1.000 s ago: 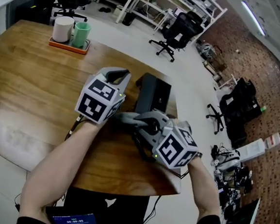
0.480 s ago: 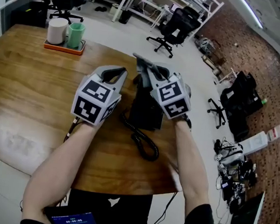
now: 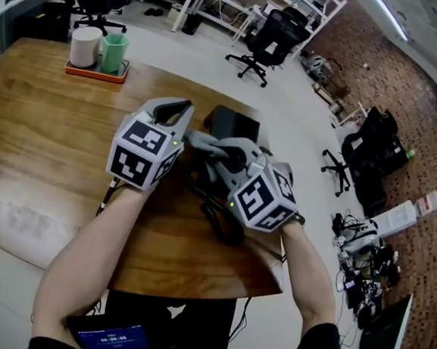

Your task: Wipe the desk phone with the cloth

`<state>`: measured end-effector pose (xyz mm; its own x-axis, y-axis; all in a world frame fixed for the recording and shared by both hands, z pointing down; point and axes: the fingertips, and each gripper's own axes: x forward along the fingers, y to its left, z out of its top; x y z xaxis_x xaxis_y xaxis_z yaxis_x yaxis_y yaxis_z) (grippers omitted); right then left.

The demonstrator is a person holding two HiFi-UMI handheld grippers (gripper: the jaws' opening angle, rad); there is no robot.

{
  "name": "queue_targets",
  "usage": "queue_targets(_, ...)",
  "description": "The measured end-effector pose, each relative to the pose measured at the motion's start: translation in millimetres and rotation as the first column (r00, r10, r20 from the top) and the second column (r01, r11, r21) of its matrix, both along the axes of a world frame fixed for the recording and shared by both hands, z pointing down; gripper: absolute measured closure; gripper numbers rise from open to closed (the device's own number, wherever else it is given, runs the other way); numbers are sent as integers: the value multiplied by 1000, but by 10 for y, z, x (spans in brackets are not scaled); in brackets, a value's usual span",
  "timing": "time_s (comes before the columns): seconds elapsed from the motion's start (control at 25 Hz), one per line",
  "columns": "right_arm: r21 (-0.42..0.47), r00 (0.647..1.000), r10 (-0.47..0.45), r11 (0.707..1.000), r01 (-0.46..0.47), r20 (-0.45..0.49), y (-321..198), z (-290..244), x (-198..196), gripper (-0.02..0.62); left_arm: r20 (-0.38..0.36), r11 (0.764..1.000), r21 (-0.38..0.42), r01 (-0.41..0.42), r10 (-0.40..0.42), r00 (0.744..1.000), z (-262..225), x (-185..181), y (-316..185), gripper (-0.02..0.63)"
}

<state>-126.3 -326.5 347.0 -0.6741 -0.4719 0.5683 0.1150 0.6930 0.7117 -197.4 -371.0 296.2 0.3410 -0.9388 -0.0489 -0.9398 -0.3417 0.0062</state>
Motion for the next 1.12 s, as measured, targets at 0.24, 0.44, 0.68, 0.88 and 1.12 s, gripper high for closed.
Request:
queue_targets(0.24, -56, 967, -186, 982, 179, -172, 678, 247, 248, 571, 0, 1000, -3, -2, 2, 1000, 23, 1, 8, 606)
queue_targets(0.44, -11, 990, 78, 997, -78, 114, -290, -395, 48, 571, 1, 1000, 3, -4, 4, 1000, 34, -32, 9, 606)
queue_targets(0.68, 18, 946, 239, 968, -249, 217, -1122, -563, -206, 571, -4, 1000, 15, -11, 11, 1000, 24, -12, -4, 606)
queue_targets(0.88, 24, 968, 215, 975, -220, 130, -1019, -404, -183, 571, -1, 1000, 15, -11, 11, 1000, -2, 4, -2, 606)
queue_targets(1.12, 7, 999, 12, 1000, -11, -34, 2, 21, -28, 571, 1, 1000, 14, -14, 14, 1000, 4, -2, -16, 606)
